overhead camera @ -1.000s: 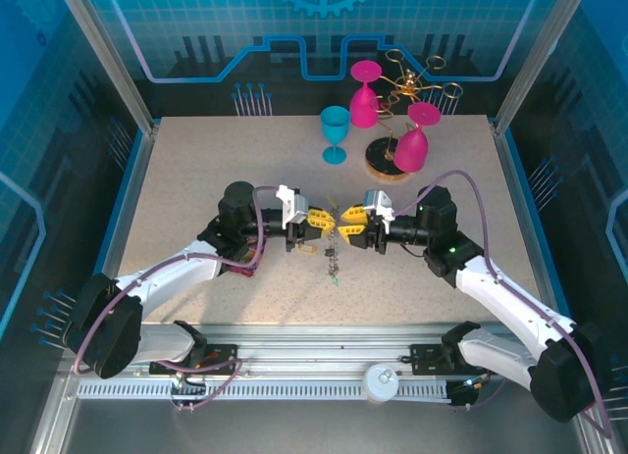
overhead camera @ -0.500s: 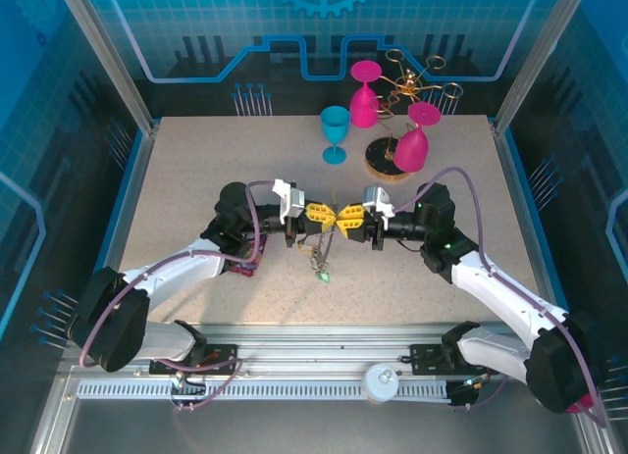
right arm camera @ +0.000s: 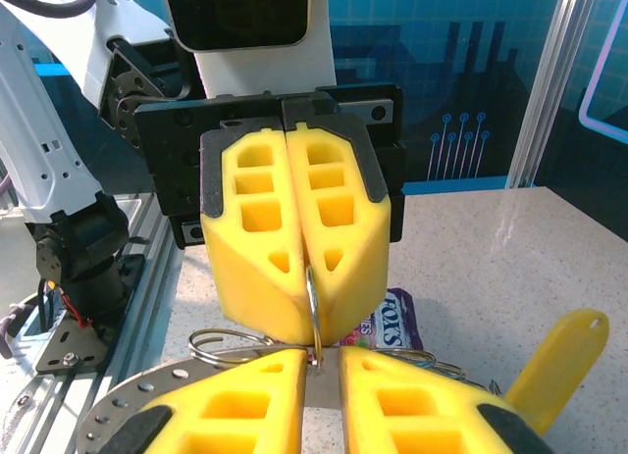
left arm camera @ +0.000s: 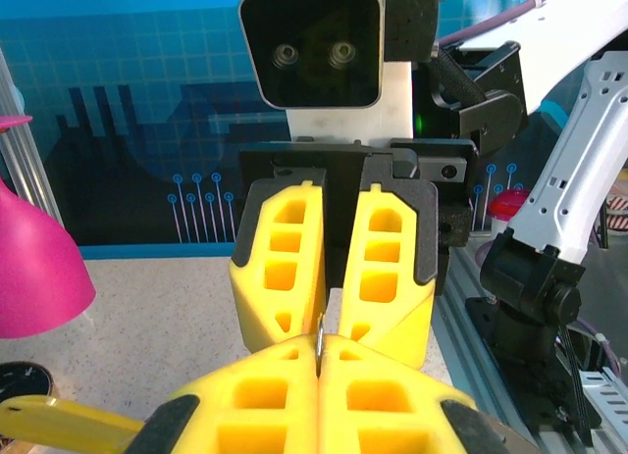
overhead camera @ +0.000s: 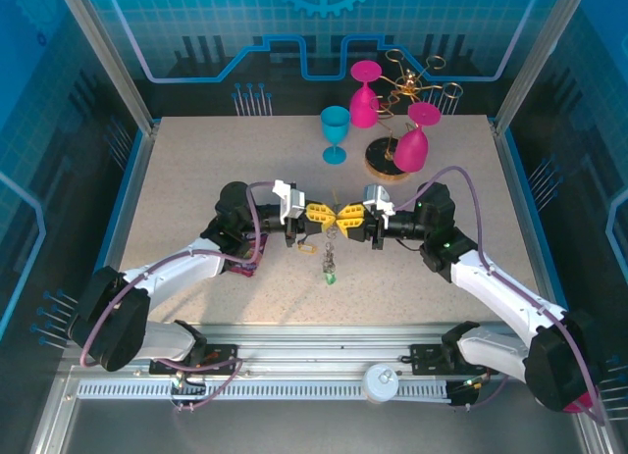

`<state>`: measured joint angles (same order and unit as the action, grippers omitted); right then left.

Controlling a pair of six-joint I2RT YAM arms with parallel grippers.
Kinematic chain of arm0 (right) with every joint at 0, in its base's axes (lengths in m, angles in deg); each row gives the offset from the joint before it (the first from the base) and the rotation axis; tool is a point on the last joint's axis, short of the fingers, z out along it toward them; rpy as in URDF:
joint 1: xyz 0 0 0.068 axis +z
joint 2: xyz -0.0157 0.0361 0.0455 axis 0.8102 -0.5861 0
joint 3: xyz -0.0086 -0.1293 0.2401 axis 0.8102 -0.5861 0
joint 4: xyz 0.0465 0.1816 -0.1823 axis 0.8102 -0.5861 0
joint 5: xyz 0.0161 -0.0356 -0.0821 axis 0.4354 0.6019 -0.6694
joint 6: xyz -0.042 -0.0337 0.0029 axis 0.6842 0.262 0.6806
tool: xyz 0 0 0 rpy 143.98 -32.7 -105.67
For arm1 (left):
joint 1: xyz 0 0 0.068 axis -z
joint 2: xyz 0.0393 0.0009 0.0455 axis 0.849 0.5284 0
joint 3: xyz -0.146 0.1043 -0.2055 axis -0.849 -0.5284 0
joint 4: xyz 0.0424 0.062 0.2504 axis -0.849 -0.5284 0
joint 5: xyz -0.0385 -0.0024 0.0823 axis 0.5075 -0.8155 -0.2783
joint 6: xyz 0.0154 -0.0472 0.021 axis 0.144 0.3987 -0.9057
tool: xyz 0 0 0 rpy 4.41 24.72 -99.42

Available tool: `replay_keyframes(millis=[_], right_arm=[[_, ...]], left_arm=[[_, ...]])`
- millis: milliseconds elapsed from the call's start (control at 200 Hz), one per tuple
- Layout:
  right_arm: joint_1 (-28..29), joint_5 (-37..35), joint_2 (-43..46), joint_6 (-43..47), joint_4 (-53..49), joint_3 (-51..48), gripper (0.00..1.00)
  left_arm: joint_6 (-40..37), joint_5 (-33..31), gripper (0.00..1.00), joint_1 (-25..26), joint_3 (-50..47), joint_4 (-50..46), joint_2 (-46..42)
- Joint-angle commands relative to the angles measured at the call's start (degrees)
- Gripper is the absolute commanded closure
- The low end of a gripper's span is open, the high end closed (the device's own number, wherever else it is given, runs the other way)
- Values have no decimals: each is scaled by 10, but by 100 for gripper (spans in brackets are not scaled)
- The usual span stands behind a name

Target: Put the keys on the keyring

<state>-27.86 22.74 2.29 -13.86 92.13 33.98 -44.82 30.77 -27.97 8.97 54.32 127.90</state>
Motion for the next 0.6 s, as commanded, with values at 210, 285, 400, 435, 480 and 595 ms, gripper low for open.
replay_keyframes(millis=[210, 285, 400, 435, 480, 595], right_arm=[[-6, 16, 22, 17, 7, 6, 80], [-6, 21, 18, 15, 7, 9, 82], [-6, 31, 6, 9, 12, 14, 87], [-6, 29, 3, 9, 10, 15, 86], [-7, 19, 4, 15, 7, 13, 83], [-13, -10, 15, 29, -3, 3, 76]], left_arm=[[-34, 14, 100, 6, 2, -41, -7], [-32, 16, 100, 6, 3, -38, -4], [-24, 21, 100, 6, 6, -25, 1], [-22, 22, 100, 6, 7, -23, 1], [-22, 22, 100, 6, 8, -23, 1], [-27, 22, 100, 6, 9, -30, -3]])
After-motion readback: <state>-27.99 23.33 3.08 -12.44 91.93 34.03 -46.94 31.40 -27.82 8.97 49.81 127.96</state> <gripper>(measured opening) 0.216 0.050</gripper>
